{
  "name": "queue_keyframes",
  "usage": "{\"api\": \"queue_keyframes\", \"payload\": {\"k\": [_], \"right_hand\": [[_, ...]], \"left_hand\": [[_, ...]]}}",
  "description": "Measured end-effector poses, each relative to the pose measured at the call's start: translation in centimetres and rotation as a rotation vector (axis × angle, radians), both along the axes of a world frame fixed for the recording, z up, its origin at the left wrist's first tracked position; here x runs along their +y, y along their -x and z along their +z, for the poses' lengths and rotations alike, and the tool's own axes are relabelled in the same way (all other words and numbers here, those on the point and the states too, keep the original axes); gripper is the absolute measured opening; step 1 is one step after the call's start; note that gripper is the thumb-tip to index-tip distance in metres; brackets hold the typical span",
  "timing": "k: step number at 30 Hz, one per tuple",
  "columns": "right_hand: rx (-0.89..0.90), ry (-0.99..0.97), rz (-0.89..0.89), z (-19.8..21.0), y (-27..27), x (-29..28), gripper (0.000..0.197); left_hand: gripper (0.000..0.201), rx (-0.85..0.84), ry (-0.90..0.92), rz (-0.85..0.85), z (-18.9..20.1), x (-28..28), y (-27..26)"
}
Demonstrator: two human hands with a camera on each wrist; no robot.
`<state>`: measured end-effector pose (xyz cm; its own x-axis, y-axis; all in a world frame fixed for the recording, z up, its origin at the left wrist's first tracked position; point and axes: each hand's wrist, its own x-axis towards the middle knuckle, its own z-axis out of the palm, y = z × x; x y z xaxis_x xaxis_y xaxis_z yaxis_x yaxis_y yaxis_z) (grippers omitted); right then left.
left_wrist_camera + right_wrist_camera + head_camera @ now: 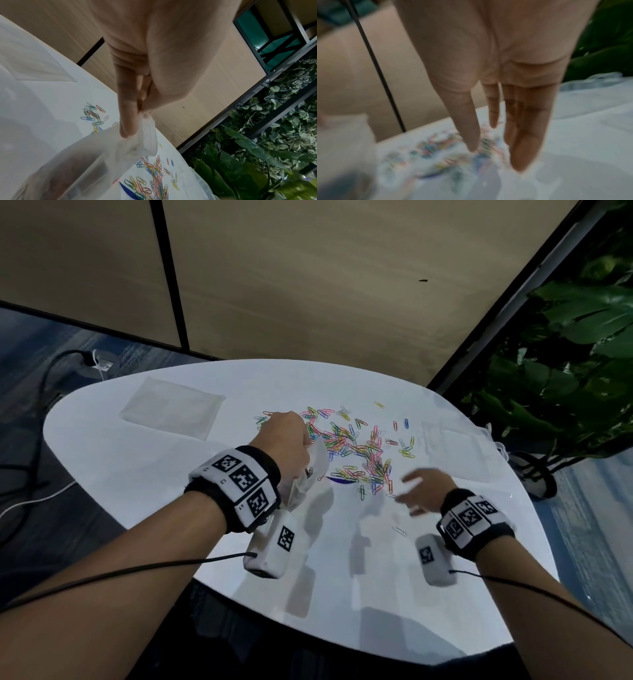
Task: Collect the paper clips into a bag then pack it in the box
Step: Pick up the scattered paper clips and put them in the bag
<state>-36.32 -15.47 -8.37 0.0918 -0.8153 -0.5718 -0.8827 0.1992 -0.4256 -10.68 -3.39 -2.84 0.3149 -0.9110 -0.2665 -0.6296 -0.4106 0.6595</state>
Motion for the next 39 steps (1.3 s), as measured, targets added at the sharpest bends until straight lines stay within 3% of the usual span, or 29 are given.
{"api": "queue_keyframes", "payload": {"k": [2,4,7,12,15,19,22,24,27,29,33,37,39], "right_hand": [[0.214,-0.17,-0.003,-1.6,2.2,0.9,0.047],[0.308,-0.215,-0.026,-3.4,3.4,1.7,0.053],[0.293,-0.109,-0.047,-5.5,3.7,2.1,0.074],[0.246,0.108,-0.044,-6.4,0.6,0.9,0.054],[0.165,0.207,-0.075,-6.8,-1.2,-0.7,0.06],[0.185,0.286,0.026,-6.4,-2.7,-2.3,0.066],[0.212,0.303,0.231,-6.9,-3.5,-3.1,0.07],[0.294,0.298,0.417,-7.0,-4.2,-2.8,0.06],[0.328,0.403,0.548,-7.0,-5.2,-1.9,0.018],[0.302,0.489,0.526,-7.0,-5.5,-1.7,0.014],[0.291,0.45,0.378,-6.2,-5.5,-1.7,0.018],[0.088,0.362,0.101,-4.9,-4.3,-2.9,0.013],[-0.101,0.227,-0.092,-4.2,-3.6,-3.6,0.012]], "left_hand": [[0.031,-0.019,0.0,-0.013,0.0,0.0,0.2],[0.031,-0.03,0.0,-0.023,0.1,-0.1,0.3],[0.031,-0.028,-0.003,-0.029,0.0,-0.1,0.4],[0.03,-0.056,0.016,-0.01,-0.5,0.0,0.2],[0.031,-0.047,0.012,-0.009,-0.5,0.1,-0.1],[0.029,-0.01,0.013,-0.012,-0.5,0.1,-0.5],[0.028,-0.009,0.008,-0.015,-0.8,0.1,-0.7],[0.028,-0.005,0.009,-0.016,-0.8,0.1,-0.8],[0.029,-0.01,0.008,-0.024,-0.7,0.2,-0.7],[0.03,-0.005,0.009,-0.031,-0.5,0.2,-0.5],[0.03,-0.012,0.0,-0.044,-0.4,0.3,-0.4],[0.03,-0.016,0.002,-0.035,-0.3,0.3,-0.7],[0.029,-0.012,0.001,-0.03,-0.3,0.3,-0.8]]}}
